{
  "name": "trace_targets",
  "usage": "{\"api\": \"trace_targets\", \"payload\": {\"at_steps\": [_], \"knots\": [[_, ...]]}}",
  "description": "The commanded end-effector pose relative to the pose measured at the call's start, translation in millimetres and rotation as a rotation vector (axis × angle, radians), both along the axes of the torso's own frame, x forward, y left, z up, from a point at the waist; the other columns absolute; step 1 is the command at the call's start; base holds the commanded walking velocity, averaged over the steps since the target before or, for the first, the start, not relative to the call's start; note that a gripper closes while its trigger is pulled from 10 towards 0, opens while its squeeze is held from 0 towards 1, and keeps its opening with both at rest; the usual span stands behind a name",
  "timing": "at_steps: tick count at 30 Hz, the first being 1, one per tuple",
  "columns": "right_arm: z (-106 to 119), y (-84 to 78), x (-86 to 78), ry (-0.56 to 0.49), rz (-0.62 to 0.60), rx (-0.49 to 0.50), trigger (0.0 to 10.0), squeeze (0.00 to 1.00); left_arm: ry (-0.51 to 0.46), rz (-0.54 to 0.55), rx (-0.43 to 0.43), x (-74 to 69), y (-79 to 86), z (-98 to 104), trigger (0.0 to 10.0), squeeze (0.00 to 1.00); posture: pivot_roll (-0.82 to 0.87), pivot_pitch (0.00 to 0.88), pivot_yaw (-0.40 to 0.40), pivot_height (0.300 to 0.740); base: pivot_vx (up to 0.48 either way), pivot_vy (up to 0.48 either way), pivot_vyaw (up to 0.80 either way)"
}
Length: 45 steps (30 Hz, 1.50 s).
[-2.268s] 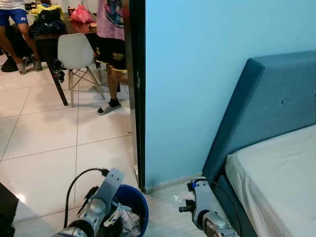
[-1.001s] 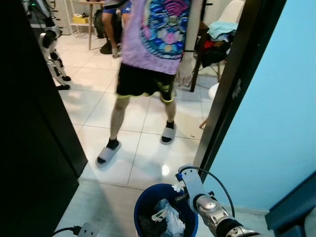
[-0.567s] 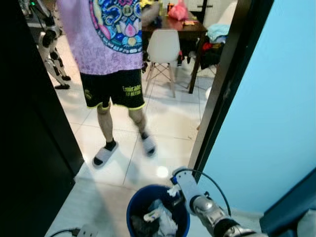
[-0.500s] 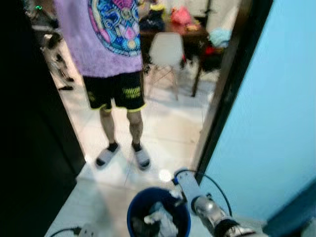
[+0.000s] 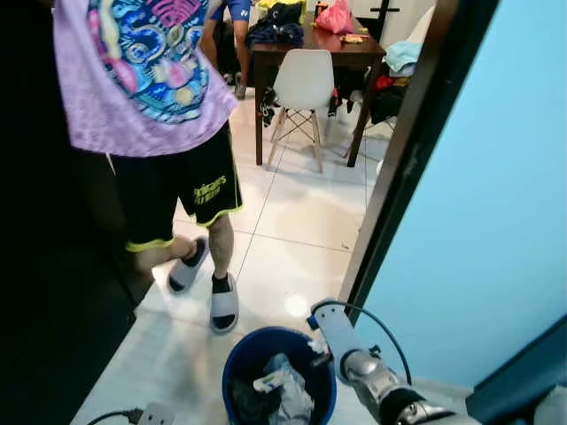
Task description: Clean up the room
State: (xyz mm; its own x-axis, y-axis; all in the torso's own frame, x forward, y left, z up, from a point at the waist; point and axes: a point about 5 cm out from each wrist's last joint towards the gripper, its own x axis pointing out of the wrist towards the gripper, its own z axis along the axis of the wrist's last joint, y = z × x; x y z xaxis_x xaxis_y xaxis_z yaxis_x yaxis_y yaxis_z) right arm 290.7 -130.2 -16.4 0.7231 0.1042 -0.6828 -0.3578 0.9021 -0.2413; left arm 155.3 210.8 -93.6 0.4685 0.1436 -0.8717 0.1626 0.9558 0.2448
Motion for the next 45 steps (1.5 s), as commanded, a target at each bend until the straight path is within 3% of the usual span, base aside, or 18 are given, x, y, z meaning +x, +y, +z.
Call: {"api": "trace_targets", "payload": {"at_steps": [1, 13, 14, 16, 17, 19, 20, 27, 36, 37, 38, 40, 41, 43, 45], "knots": [[1, 8.2, 0.7, -0.010, 0.014, 0.018, 10.0, 0.00, 0.018, 0.004, 0.007, -5.8, 3.0, -2, 10.0, 0.00, 0.06, 0.116, -0.028, 0.740, 0.000, 0.000, 0.00], [25, 18.0, 24.7, -0.092, -0.019, 0.058, 10.0, 0.00, 0.037, 0.008, 0.010, -13.7, 6.2, -4, 10.0, 0.00, 0.09, 0.138, -0.035, 0.740, 0.000, 0.000, 0.00], [28, 20.1, 27.1, -0.098, -0.006, 0.056, 10.0, 0.09, 0.040, 0.010, 0.010, -15.1, 6.5, -4, 10.0, 0.00, 0.09, 0.142, -0.037, 0.740, 0.000, 0.000, 0.00], [28, 20.1, 27.1, -0.098, -0.006, 0.056, 10.0, 0.09, 0.040, 0.010, 0.010, -15.1, 6.5, -4, 10.0, 0.00, 0.09, 0.142, -0.037, 0.740, 0.000, 0.000, 0.00], [30, 20.3, 28.6, -0.104, -0.001, 0.048, 10.0, 0.81, 0.043, 0.011, 0.011, -16.3, 6.6, -5, 10.0, 0.00, 0.09, 0.143, -0.037, 0.740, 0.000, 0.000, 0.00], [31, 20.0, 29.4, -0.107, 0.001, 0.040, 10.0, 0.81, 0.044, 0.011, 0.011, -17.0, 6.6, -5, 10.0, 0.00, 0.09, 0.143, -0.039, 0.740, 0.000, 0.000, 0.00], [32, 16.6, 30.6, -0.114, -0.017, 0.021, 10.0, 1.00, 0.045, 0.012, 0.009, -17.6, 6.1, -5, 10.0, 0.00, 0.10, 0.146, -0.042, 0.740, 0.000, 0.000, 0.00], [30, 3.2, 30.5, -0.123, -0.059, -0.062, 10.0, 1.00, 0.044, 0.015, -0.002, -18.1, 3.7, -6, 10.0, 0.00, 0.09, 0.145, -0.042, 0.740, 0.000, 0.000, 0.00], [20, -5.4, 21.5, -0.082, -0.068, -0.078, 10.0, 1.00, 0.042, 0.016, -0.007, -16.7, 2.4, -6, 10.0, 0.00, 0.08, 0.138, -0.043, 0.740, 0.000, 0.000, 0.00], [11, -11.2, 12.3, -0.040, -0.082, -0.062, 10.0, 0.24, 0.038, 0.021, -0.018, -15.7, 1.0, -6, 10.0, 0.00, 0.08, 0.134, -0.045, 0.740, 0.000, 0.000, 0.00], [-2, -19.9, -1.1, 0.013, -0.099, -0.071, 10.0, 0.00, 0.037, 0.031, -0.024, -15.1, 0.0, -6, 10.0, 0.00, 0.07, 0.129, -0.045, 0.740, 0.000, 0.000, 0.00], [-10, -25.5, -10.4, 0.047, -0.109, -0.079, 10.0, 0.00, 0.036, 0.037, -0.027, -14.6, -0.6, -6, 10.0, 0.00, 0.07, 0.128, -0.045, 0.740, 0.000, 0.000, 0.00], [-35, -45.4, -45.3, 0.171, -0.195, -0.087, 10.0, 0.00, 0.044, 0.044, -0.031, -14.1, -2.2, -6, 10.0, 0.00, 0.05, 0.119, -0.044, 0.740, 0.000, 0.000, 0.00], [-35, -45.4, -45.3, 0.171, -0.195, -0.087, 10.0, 0.00, 0.044, 0.044, -0.031, -14.1, -2.2, -6, 10.0, 0.00, 0.05, 0.119, -0.044, 0.740, 0.000, 0.000, 0.00], [-49, -56.7, -68.0, 0.243, -0.265, -0.075, 10.0, 0.00, 0.048, 0.039, -0.032, -13.1, -3.3, -6, 10.0, 0.00, 0.05, 0.112, -0.040, 0.740, -0.262, 0.000, 0.00]]}}
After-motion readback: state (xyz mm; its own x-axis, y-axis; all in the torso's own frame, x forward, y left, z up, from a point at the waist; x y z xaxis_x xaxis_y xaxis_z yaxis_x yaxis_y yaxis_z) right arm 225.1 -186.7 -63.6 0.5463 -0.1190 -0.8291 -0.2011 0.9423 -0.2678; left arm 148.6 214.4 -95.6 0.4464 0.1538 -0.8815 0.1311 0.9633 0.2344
